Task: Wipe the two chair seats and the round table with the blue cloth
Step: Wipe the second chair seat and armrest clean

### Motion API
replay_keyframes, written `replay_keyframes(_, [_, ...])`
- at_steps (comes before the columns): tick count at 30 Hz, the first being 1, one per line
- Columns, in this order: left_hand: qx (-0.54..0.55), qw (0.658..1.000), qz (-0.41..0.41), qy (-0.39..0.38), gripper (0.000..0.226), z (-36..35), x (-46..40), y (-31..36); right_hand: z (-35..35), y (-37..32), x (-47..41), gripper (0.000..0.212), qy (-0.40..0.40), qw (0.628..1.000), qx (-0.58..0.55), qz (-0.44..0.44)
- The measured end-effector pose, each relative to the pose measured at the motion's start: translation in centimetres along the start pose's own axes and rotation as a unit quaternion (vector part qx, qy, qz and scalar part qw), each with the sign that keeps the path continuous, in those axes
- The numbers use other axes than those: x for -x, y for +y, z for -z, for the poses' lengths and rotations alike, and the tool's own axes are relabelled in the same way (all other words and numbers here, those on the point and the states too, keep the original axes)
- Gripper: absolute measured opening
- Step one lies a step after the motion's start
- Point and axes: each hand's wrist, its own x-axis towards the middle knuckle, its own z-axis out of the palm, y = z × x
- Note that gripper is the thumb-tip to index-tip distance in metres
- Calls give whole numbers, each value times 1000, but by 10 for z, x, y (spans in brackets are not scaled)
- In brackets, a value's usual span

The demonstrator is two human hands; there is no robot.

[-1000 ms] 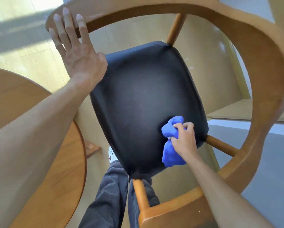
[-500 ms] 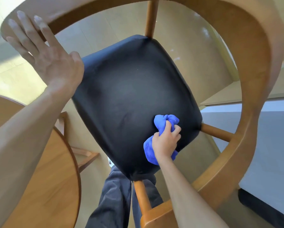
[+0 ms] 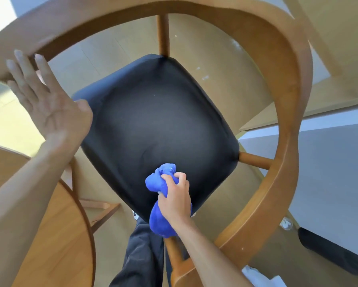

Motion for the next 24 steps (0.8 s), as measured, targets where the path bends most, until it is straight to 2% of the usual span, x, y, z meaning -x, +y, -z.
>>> replay_keyframes(2, [14,999,-19,-47,81,-6,26,5,25,10,-23,38,107,992,-28,-61])
replay_keyframes(5, [15,984,-26,-178,76,-25,65,1,66,36,-69,38,227,947,-65,-217])
replay_keyframes(9, [29,949,-22,-315,69,-51,94,-10,77,61,-95,45,193,914,-88,-346])
replay_keyframes(13, [55,919,2,-390,63,-64,104,-9,41,51,-81,45,220,899,-107,-365])
replay_keyframes(18, [62,912,16,-405,59,-62,100,-8,-23,13,-27,55,225,882,-127,-394])
replay_keyframes(21, [62,909,14,-412,58,-61,97,-8,-69,-24,14,64,215,909,-96,-343])
replay_keyframes(24, [60,906,14,-419,58,-60,94,-10,-109,-57,55,76,146,943,-106,-280])
